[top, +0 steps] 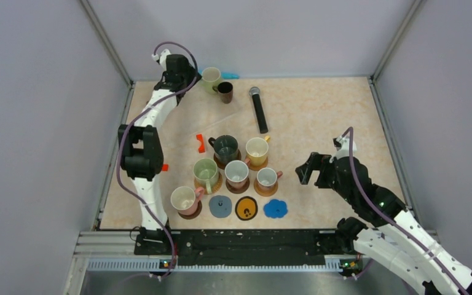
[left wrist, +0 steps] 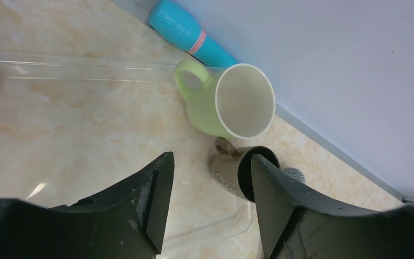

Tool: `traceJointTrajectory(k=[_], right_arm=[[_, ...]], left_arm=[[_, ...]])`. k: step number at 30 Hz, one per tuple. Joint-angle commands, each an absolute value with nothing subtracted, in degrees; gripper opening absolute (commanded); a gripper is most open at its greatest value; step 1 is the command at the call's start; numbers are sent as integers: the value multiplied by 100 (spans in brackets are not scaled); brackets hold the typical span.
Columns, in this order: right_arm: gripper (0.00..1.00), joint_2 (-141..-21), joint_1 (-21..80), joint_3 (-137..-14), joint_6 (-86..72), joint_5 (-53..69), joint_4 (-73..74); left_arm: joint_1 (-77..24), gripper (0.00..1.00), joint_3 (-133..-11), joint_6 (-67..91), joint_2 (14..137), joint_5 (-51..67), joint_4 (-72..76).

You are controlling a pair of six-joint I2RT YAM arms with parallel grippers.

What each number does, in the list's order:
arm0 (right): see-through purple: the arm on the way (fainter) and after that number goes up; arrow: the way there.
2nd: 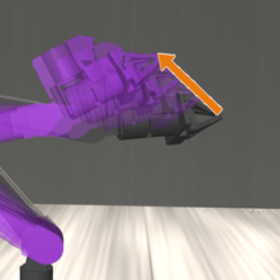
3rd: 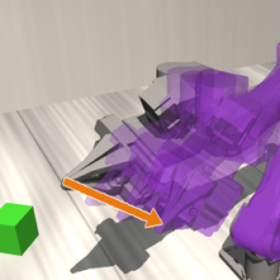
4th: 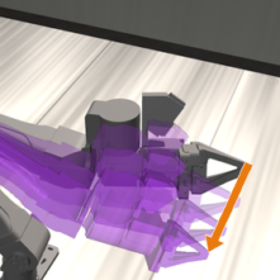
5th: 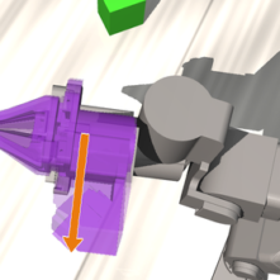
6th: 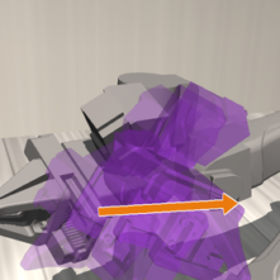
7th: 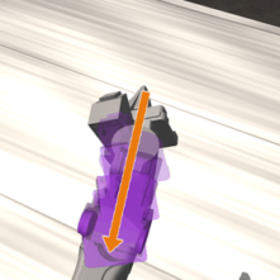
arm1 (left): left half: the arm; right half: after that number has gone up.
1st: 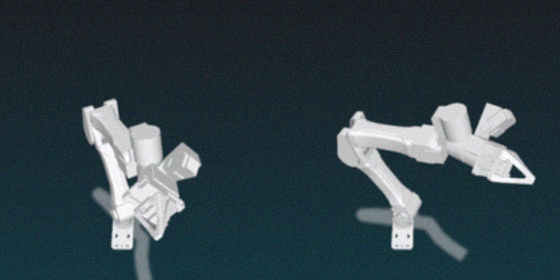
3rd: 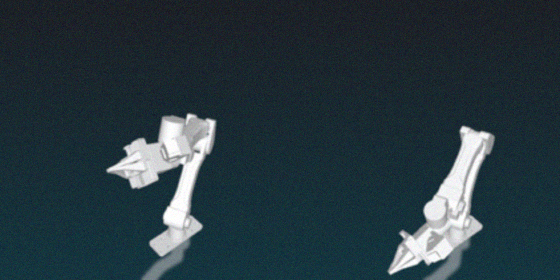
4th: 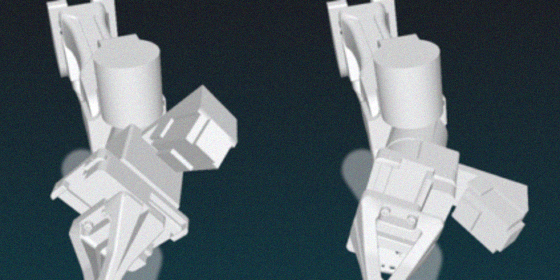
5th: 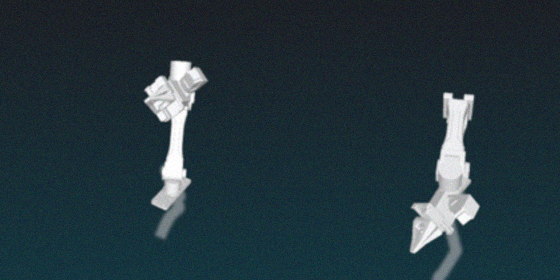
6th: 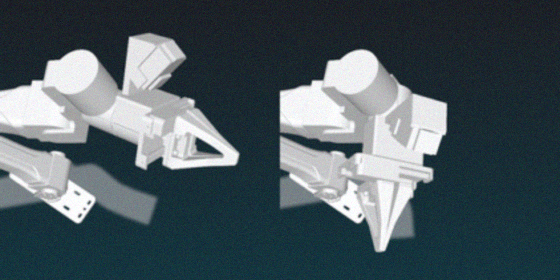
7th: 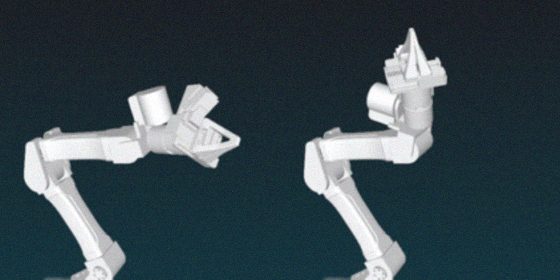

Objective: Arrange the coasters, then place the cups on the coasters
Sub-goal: Pick up the cup from the tray.

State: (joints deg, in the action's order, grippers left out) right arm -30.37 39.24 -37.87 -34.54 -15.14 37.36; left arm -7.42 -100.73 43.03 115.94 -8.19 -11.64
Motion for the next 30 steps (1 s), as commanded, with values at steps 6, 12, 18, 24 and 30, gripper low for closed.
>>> traceJointTrajectory(k=[6,12,18,24,30], right_arm=[[98,-3379,3920,-3938,-3396,-1582,3412],[98,-3579,3920,-3937,-3395,-1595,3340],[98,-3615,3920,-3925,-3399,-1636,3338],[98,-3635,3920,-3894,-3401,-1684,3336],[98,-3682,3920,-3936,-3395,-1698,3323]], left_arm=[[-629,60,-10972,4688,12651,-98,-415],[-607,60,-11437,4792,13241,234,-364],[-580,59,-11527,4796,13516,154,-403],[-563,55,-11583,4633,13636,-29,-430],[-554,46,-11551,4349,13550,-137,-560]])
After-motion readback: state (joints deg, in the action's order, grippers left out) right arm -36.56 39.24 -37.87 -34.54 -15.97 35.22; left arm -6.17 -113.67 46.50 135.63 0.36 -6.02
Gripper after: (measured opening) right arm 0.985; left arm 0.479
